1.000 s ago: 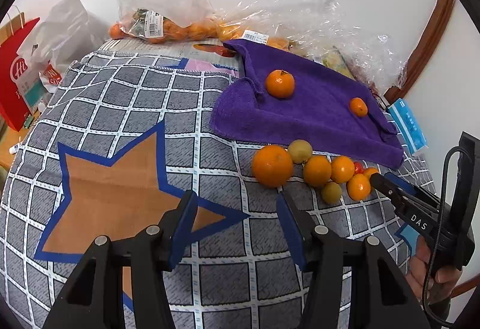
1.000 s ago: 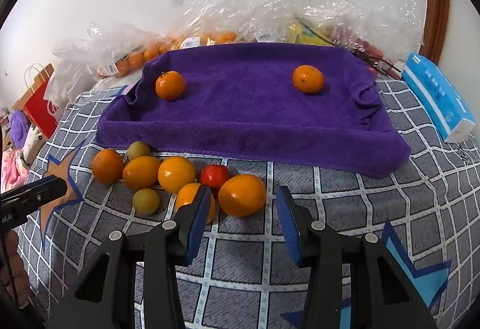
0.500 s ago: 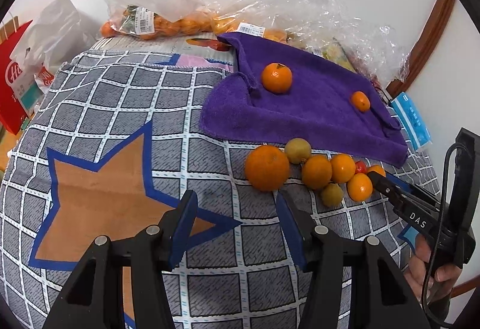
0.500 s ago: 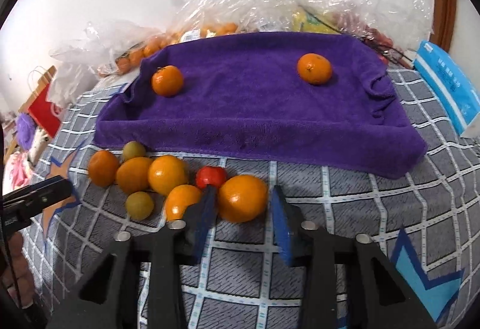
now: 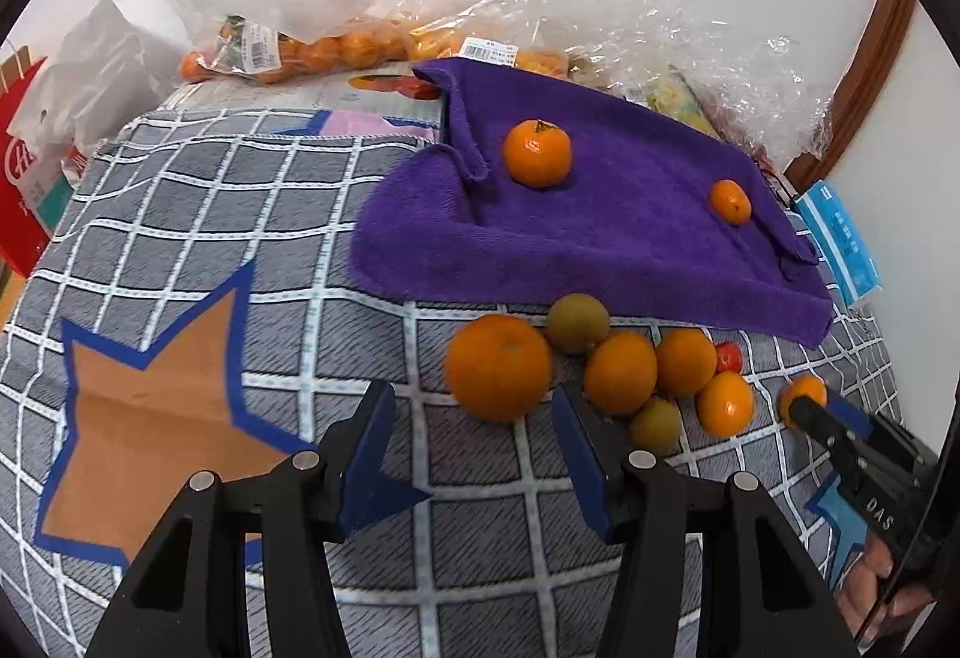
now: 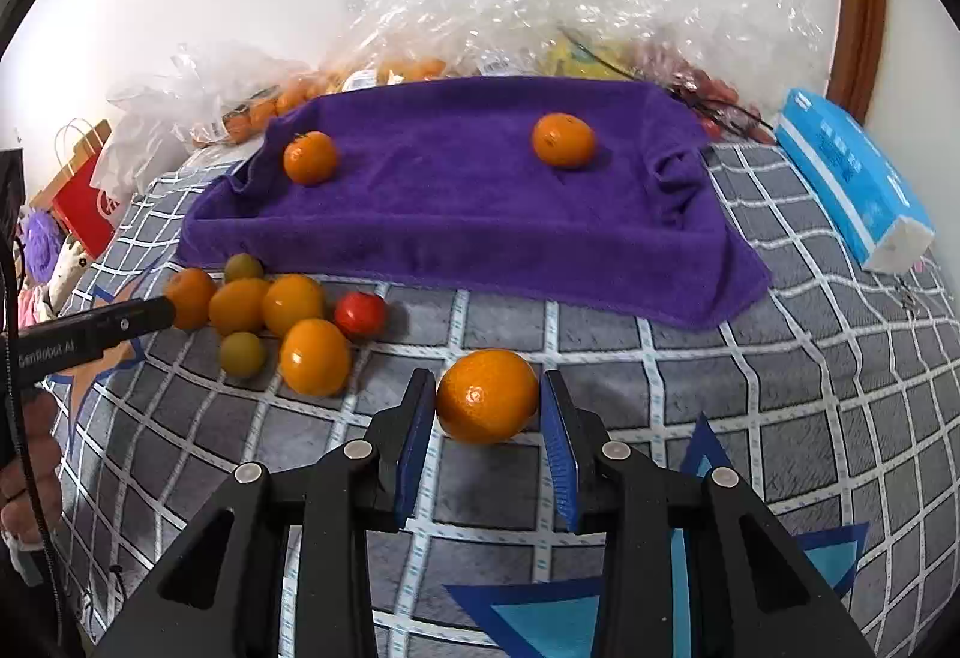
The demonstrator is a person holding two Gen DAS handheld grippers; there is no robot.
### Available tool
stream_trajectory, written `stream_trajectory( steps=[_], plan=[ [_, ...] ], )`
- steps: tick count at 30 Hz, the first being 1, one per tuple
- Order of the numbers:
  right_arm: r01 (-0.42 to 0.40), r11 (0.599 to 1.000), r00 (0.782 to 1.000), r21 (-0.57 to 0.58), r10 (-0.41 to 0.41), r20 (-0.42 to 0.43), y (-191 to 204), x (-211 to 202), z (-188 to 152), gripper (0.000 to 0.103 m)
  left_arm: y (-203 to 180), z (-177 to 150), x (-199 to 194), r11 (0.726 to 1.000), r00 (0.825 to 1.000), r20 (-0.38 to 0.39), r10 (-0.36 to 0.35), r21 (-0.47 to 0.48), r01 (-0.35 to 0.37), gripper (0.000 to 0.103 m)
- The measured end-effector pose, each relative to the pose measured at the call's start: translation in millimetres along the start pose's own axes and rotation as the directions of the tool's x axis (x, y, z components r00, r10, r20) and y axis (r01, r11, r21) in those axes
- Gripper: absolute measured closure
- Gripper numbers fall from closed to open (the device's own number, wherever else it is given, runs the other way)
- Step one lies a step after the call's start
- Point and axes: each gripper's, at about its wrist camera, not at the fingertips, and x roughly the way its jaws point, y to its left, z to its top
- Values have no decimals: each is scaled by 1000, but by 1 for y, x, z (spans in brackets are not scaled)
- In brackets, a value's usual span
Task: Organize fruits
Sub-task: 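Grasp another tangerine with the right gripper while the left gripper grasps one too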
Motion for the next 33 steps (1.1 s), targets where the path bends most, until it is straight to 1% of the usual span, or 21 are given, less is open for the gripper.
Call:
stream_trajectory(
  steps=[3,6,7,8,12,14,18,21,24,28,30,31,33],
  plan=[
    [-16,1000,1000,10,16,8,-3,2,-1,67,-3,0,8,1000,1000,5,10,-5,-10,51],
    [-18,1000,1000,8,18,19,-3,6,0,66,-4,-3,12,1000,999,36,7,-10,-7,55],
    [-14,1000,1000,9,14,19,-4,9,0,66,-5,-5,13,1000,999,51,2,-11,-1,62],
    [-9,1000,1000,9,9,18,-4,12,-1,66,-4,-6,13,1000,998,64,-14,-10,14,64],
    [-8,1000,1000,15,8,28,-4,14,0,66,-5,-11,13,1000,993,115,-12,-3,12,65],
    [6,1000,1000,16,-6,20,-3,16,0,66,-4,-11,13,1000,993,119,-21,-8,22,65],
    [-36,998,999,47,35,25,-10,16,0,66,3,-11,14,997,991,121,-60,-45,66,65],
    [-40,994,999,105,36,40,-20,15,-1,66,3,-11,14,997,990,123,-63,-44,69,65],
    [-34,991,998,128,27,63,-23,11,-2,66,1,-12,12,996,989,130,-75,-33,80,65],
    [-46,991,995,125,35,93,-24,6,-2,66,-2,-13,6,997,984,162,-78,-18,82,65],
    [-35,992,996,122,24,85,-23,7,-2,66,-1,-13,4,997,982,171,-75,-19,80,65],
    [-15,993,997,121,6,75,-22,9,-1,66,-1,-13,4,996,981,176,-76,-21,81,65],
    [-11,993,997,113,3,76,-21,9,-1,66,-1,-13,3,996,980,181,-80,-21,85,65]
  ],
)
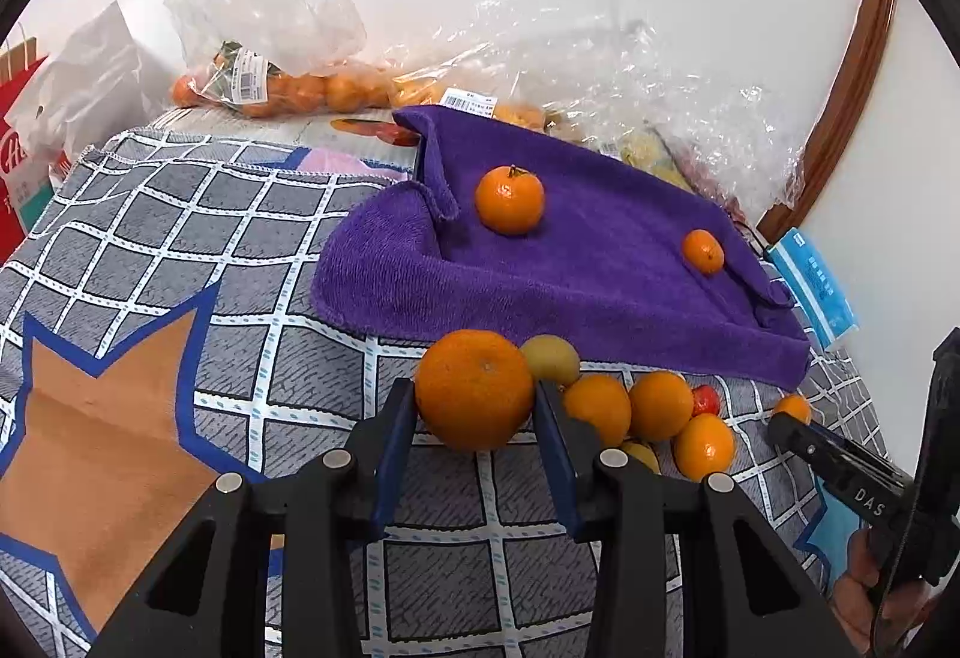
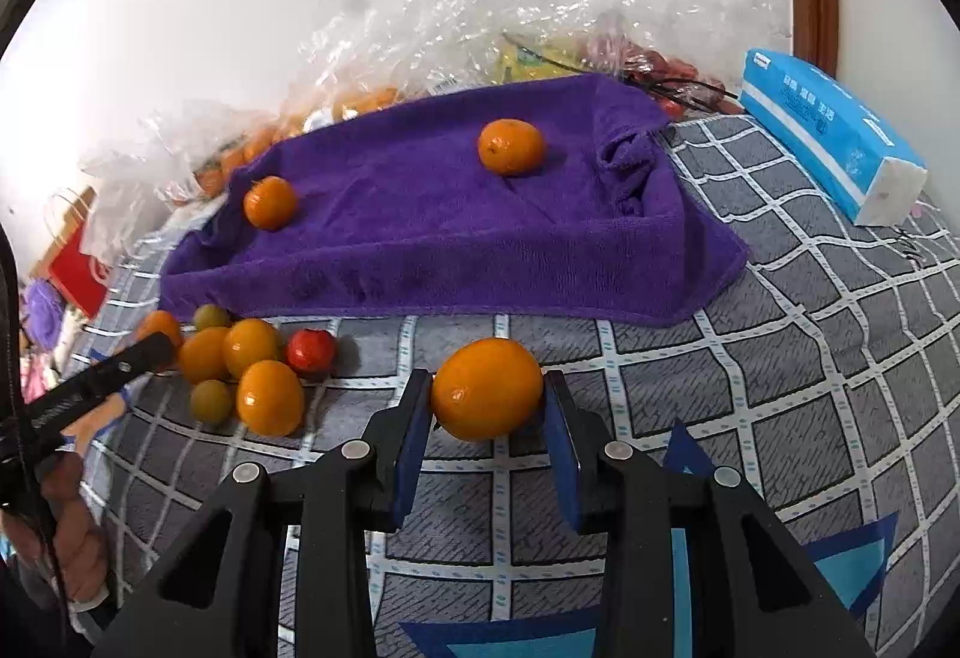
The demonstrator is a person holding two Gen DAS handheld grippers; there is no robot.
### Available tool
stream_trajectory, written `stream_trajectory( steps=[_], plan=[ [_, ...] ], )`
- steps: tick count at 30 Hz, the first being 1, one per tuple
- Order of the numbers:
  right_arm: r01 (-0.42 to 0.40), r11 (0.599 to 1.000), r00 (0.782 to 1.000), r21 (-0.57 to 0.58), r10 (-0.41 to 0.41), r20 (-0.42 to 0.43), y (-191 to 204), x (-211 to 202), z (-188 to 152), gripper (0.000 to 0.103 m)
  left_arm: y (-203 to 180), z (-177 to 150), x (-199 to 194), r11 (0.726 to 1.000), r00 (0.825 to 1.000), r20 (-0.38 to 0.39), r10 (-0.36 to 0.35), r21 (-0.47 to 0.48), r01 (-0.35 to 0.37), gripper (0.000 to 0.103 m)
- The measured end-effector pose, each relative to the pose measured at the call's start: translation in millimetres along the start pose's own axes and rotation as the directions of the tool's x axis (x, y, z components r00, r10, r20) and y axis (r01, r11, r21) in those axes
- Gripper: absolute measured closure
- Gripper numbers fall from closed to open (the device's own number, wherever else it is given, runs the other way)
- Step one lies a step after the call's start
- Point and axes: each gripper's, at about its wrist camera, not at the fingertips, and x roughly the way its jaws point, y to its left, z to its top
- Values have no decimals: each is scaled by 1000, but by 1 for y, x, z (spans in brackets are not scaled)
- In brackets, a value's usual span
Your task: Organize fruits
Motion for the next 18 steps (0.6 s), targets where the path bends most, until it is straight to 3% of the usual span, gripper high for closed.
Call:
stream_trajectory(
  steps=[18],
  plan=[
    [32,999,995,-30,-29,99,13,-33,9,66,-3,2,-13,1000,999,40,-30,-2,30,65]
  ],
)
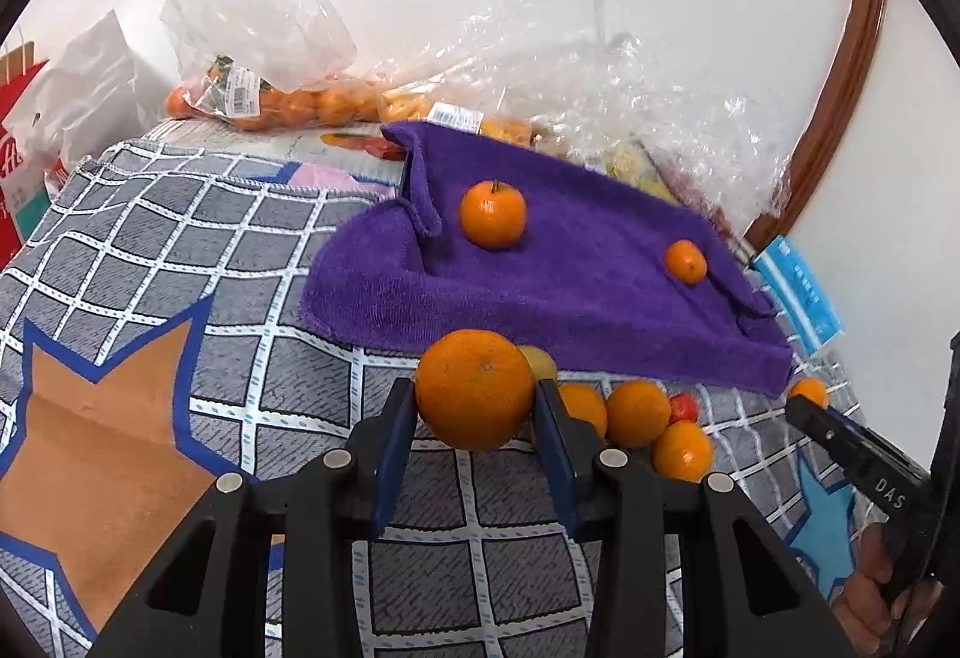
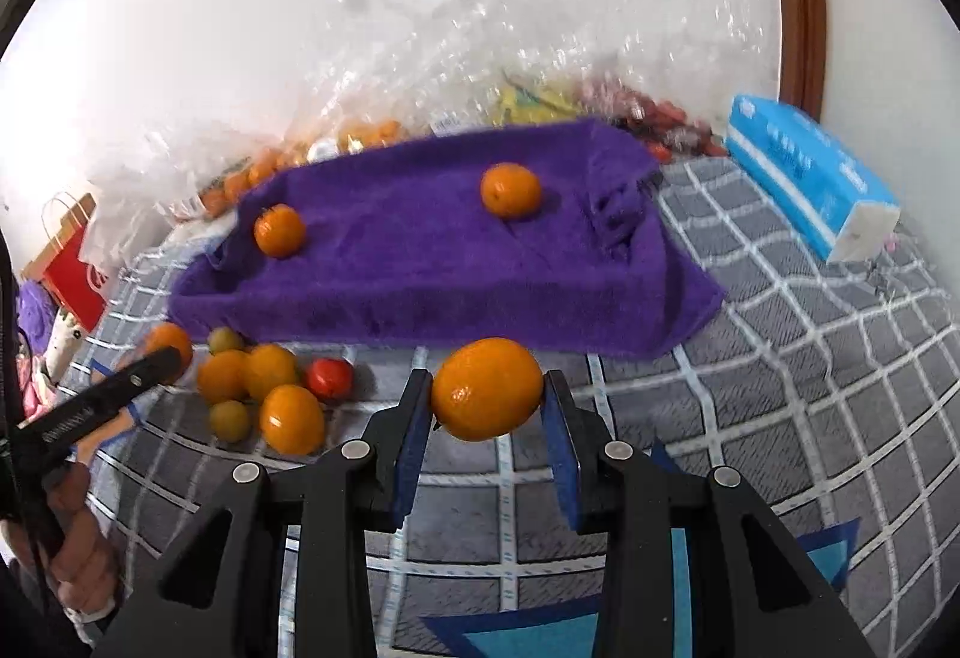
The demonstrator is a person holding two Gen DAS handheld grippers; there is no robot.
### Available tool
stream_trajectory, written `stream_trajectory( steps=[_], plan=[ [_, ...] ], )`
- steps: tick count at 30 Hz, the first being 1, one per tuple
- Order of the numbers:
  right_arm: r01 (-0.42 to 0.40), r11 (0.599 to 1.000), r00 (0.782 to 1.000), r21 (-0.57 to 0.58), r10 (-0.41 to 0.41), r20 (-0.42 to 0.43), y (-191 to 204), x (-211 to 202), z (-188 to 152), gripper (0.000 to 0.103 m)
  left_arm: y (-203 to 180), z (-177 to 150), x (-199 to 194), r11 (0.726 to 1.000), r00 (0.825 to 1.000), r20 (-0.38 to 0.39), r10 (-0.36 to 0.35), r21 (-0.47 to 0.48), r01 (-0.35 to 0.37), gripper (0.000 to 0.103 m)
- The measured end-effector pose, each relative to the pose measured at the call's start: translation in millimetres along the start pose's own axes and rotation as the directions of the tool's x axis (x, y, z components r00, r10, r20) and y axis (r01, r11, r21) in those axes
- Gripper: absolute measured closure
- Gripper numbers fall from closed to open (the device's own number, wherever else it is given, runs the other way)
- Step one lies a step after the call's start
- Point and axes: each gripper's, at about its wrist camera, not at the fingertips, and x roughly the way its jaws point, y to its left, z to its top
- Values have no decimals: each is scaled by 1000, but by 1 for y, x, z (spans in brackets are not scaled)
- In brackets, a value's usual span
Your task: Organize fruits
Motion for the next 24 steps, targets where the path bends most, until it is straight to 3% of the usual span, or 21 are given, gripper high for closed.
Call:
stream_trajectory(
  steps=[3,7,12,24],
  plan=[
    [-2,1000,999,-19,3,38,7,-14,13,66,-3,4,-10,1000,1000,12,12,10,-12,65],
    [-22,1000,997,-20,23,77,12,-29,34,66,-12,16,-25,1000,1000,-4,-25,2,25,65],
    [-38,999,989,-33,43,140,16,-40,54,66,-30,35,-36,998,999,15,44,46,-44,65],
    [-16,999,982,-43,23,186,6,-29,94,66,-54,78,-11,999,998,63,10,40,-13,65]
  ],
)
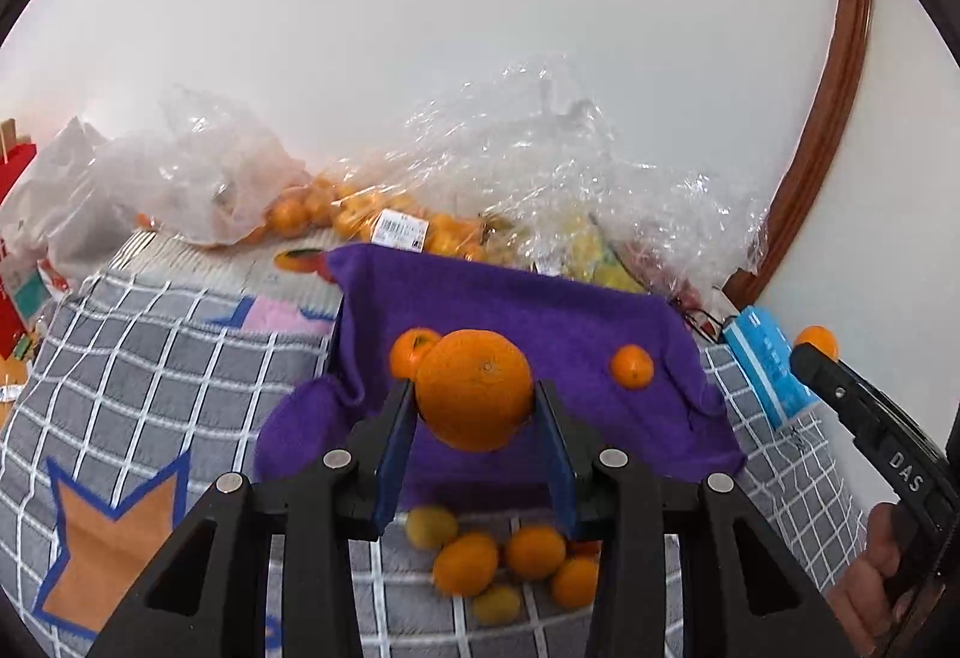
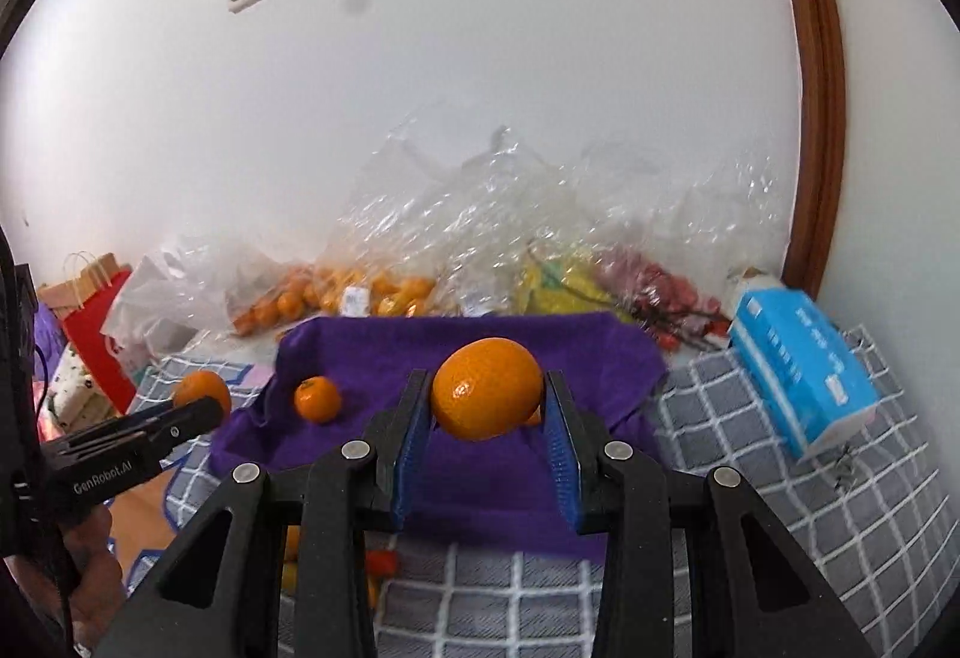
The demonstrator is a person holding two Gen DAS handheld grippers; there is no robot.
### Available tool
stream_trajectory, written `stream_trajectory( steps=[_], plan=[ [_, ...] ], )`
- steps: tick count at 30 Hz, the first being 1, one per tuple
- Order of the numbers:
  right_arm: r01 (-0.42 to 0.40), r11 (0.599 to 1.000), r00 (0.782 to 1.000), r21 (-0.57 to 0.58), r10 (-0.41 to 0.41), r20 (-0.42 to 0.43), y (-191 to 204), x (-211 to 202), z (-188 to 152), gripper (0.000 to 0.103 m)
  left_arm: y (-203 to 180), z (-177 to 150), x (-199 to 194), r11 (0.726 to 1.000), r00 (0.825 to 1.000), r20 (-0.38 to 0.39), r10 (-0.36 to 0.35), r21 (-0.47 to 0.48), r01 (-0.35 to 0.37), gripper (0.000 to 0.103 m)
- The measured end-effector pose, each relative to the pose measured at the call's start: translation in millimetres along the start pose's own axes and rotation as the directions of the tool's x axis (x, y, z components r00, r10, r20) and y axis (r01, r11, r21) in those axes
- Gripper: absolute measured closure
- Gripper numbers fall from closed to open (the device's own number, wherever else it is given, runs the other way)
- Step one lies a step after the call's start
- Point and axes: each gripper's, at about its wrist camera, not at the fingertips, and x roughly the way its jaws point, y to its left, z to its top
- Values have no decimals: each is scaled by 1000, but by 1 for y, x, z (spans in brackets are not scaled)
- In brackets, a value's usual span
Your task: Organize fruits
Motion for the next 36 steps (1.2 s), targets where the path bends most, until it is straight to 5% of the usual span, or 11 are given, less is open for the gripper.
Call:
stream_trajectory(
  steps=[10,21,36],
  plan=[
    [-60,997,998,39,61,-16,-10,40,-10,66,11,0,35,1000,1000,8,2,-27,-2,65],
    [-17,995,1000,94,17,2,-37,45,-9,66,22,-5,54,999,1000,-13,20,-48,-21,65],
    [-2,994,996,107,11,-84,-42,81,-24,66,41,-7,68,994,999,-48,22,-103,-26,65]
  ],
)
